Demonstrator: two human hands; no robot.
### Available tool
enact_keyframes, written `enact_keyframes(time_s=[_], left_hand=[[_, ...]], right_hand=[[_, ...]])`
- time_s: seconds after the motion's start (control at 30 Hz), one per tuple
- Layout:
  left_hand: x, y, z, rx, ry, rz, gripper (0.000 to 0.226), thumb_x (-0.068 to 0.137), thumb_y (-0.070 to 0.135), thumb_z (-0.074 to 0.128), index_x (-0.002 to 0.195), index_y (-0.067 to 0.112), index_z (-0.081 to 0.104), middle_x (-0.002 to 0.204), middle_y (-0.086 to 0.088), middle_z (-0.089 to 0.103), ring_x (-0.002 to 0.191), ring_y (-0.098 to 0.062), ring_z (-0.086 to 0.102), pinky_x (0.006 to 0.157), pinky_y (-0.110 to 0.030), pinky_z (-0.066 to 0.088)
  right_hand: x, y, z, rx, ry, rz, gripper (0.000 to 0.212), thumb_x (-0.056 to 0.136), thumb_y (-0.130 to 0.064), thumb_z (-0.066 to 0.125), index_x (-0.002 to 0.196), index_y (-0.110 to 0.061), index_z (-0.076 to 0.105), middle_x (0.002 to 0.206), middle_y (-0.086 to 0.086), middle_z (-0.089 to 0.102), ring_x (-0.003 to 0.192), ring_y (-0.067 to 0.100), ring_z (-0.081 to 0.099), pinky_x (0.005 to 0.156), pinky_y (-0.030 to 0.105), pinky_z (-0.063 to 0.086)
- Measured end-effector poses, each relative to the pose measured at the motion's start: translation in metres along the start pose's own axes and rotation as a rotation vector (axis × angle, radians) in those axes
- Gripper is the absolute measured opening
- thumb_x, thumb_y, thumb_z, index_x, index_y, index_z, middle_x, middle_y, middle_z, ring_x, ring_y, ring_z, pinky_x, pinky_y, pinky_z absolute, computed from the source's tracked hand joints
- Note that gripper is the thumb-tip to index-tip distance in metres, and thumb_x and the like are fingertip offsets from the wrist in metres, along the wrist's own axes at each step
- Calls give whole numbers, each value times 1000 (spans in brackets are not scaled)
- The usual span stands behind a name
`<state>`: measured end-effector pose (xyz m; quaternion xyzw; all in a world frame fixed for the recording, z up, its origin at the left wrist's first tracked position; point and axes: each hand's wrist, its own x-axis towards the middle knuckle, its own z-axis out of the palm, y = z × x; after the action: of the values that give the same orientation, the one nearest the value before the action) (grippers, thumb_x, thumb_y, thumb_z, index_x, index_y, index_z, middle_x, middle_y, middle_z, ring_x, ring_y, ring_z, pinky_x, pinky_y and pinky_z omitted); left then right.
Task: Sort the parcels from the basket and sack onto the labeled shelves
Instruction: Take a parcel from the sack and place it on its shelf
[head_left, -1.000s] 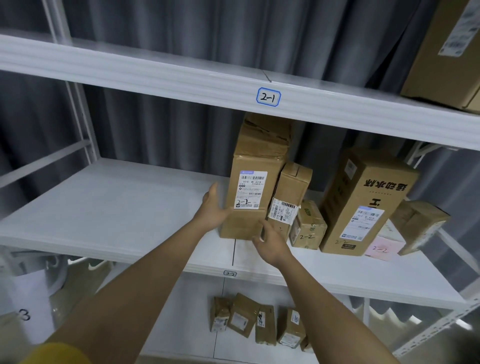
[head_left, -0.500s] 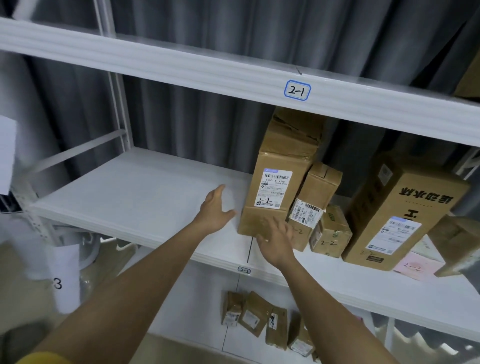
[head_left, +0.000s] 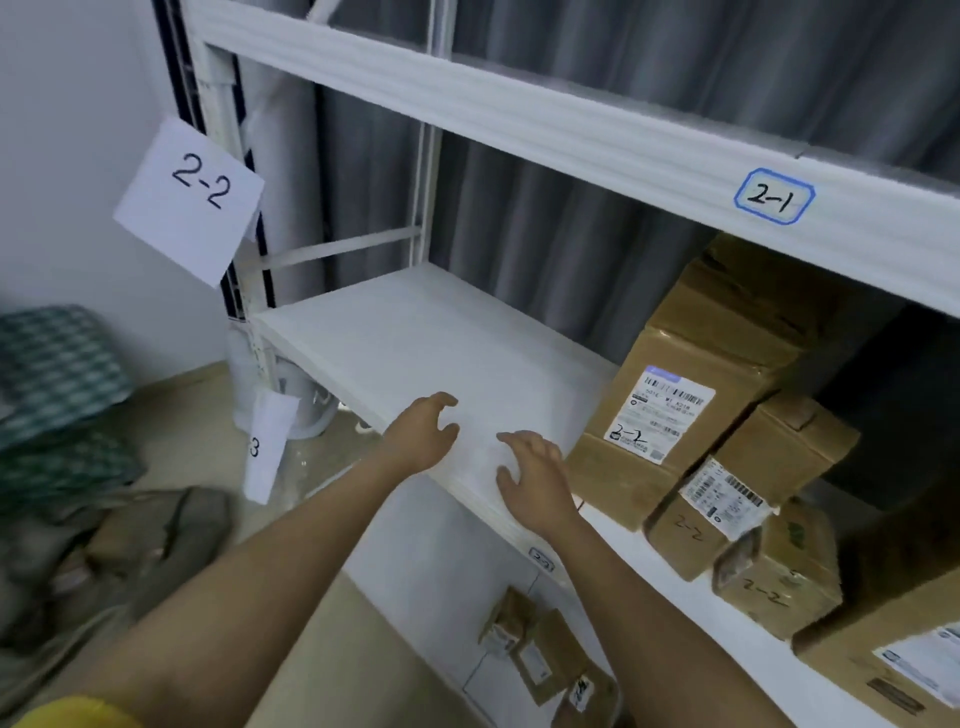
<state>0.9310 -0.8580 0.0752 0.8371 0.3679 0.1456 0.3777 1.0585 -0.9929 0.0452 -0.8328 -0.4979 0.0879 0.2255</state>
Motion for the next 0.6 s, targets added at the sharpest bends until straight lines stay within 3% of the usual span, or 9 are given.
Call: enact_keyframes(time_s=[0.17,0.23,0.33,0.4,0.5,0.6], left_hand=[[-41,-49,-24,-27,160,-132,25,96,16,50,117,10,62,118,-4,64,108,-22,61,84,-23,42],[-62,-73,-35,-7,211,-197,22,95,17,50,108,9,65,111,-5,67,101,-24,62,83,-27,45],[-97,-114,-52,-10,266,-332,21,92,17,52,107,16,66,106,-2,67,100,-23,61,87,-32,48],[-121,-141,-67,-44,295,-415,20,90,18,53,105,20,65,99,0,68,93,-22,63,80,-30,48],[-154,-178,-95,-31,351,-482,11,90,17,53,95,16,62,92,-2,67,86,-22,63,69,-28,44],[-182,-211,-126,-31,381,-531,14,94,16,51,90,12,64,94,-7,67,90,-26,62,73,-32,45]], right_hand=[[15,-35,32,32,-133,-173,38,98,-18,49,137,-20,52,143,-1,46,132,22,36,108,30,28],[15,-53,51,76,-201,-221,35,98,-16,49,132,-17,56,138,1,50,130,22,40,107,28,31],[12,-85,84,107,-304,-296,29,96,-14,53,123,-13,65,132,7,56,126,26,47,107,32,37],[11,-112,103,107,-365,-336,27,95,-15,53,119,-14,67,129,8,58,125,26,49,105,32,40],[10,-159,126,115,-442,-390,26,96,-15,53,117,-14,68,125,6,61,118,22,54,95,27,42],[10,-209,152,116,-497,-473,26,94,-11,54,114,-9,70,120,8,65,112,22,59,91,24,41]])
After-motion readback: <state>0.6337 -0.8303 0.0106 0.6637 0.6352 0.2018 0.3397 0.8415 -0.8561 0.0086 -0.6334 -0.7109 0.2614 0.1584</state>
